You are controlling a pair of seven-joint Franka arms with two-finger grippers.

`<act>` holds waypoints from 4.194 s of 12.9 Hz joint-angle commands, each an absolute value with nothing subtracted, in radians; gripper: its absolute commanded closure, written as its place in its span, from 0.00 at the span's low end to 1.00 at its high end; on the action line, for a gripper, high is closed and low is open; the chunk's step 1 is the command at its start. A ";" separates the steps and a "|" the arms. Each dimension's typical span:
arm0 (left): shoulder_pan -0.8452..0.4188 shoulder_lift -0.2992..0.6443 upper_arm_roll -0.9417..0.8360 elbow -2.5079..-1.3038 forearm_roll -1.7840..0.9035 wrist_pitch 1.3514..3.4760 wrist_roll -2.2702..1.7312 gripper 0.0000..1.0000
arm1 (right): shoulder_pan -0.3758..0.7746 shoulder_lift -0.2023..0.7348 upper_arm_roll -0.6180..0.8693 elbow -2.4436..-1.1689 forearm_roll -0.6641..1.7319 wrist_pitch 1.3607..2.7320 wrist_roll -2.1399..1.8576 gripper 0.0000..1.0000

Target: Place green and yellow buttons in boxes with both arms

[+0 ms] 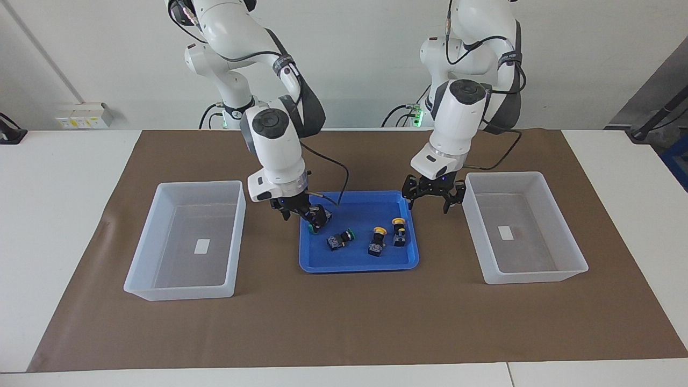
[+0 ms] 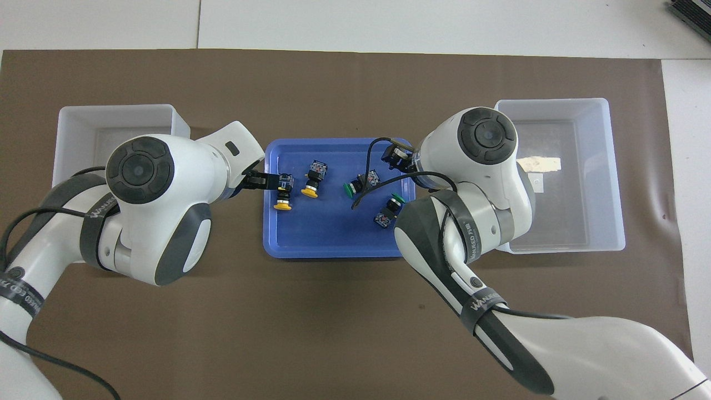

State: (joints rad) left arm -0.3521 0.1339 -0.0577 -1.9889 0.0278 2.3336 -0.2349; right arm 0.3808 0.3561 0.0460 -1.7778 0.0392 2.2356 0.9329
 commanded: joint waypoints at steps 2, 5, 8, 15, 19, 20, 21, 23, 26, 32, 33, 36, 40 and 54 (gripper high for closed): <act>-0.400 0.228 -0.043 -1.980 0.038 2.440 -0.308 0.10 | 0.440 0.373 0.043 -1.830 0.063 2.296 1.076 0.00; -0.403 0.313 -0.040 -1.930 0.041 2.460 -0.324 0.21 | 0.463 0.397 0.043 -1.839 0.063 2.316 1.124 0.00; -0.403 0.333 -0.041 -1.927 0.051 2.485 -0.327 0.29 | 0.465 0.391 0.044 -1.871 0.063 2.313 1.127 0.00; -0.434 0.367 -0.041 -1.951 0.054 2.534 -0.364 0.29 | 0.480 0.385 0.043 -1.893 0.063 2.310 1.132 0.26; -0.451 0.361 -0.043 -1.974 0.054 2.523 -0.397 0.68 | 0.479 0.393 0.043 -1.896 0.063 2.350 1.126 0.31; -0.459 0.359 -0.041 -1.976 0.054 2.519 -0.422 0.84 | 0.479 0.394 0.043 -1.905 0.063 2.383 1.130 0.31; -0.459 0.359 -0.043 -1.974 0.054 2.516 -0.448 1.00 | 0.480 0.394 0.043 -1.916 0.063 2.401 1.132 0.31; -0.454 0.348 -0.041 -1.970 0.054 2.513 -0.480 1.00 | 0.479 0.394 0.043 -1.918 0.063 2.398 1.135 0.72; -0.413 0.250 -0.034 -1.967 0.054 2.422 -0.472 1.00 | 0.466 0.385 0.043 -1.904 0.064 2.349 1.141 1.00; -0.203 0.137 -0.032 -1.959 0.055 2.329 -0.392 1.00 | 0.391 0.201 0.035 -1.792 0.057 2.005 1.109 1.00; -0.158 0.133 -0.032 -1.947 0.055 2.329 -0.370 1.00 | 0.368 0.168 0.028 -1.790 0.049 1.962 1.065 1.00; -0.030 0.147 -0.032 -1.925 0.077 2.371 -0.205 1.00 | 0.195 0.126 0.028 -1.799 0.046 1.878 0.811 1.00; 0.121 0.153 -0.035 -1.980 0.075 2.496 -0.043 1.00 | -0.018 0.133 0.028 -1.917 0.043 2.021 0.447 1.00; 0.124 0.259 -0.034 -2.037 0.075 2.666 0.002 0.00 | -0.121 0.244 0.029 -2.034 0.058 2.301 0.311 0.00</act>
State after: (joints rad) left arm 0.1249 0.2845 -0.0363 -2.0487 0.0553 2.6759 -0.0037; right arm -0.1097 0.2498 0.0210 -2.0260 0.0386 2.2831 0.3257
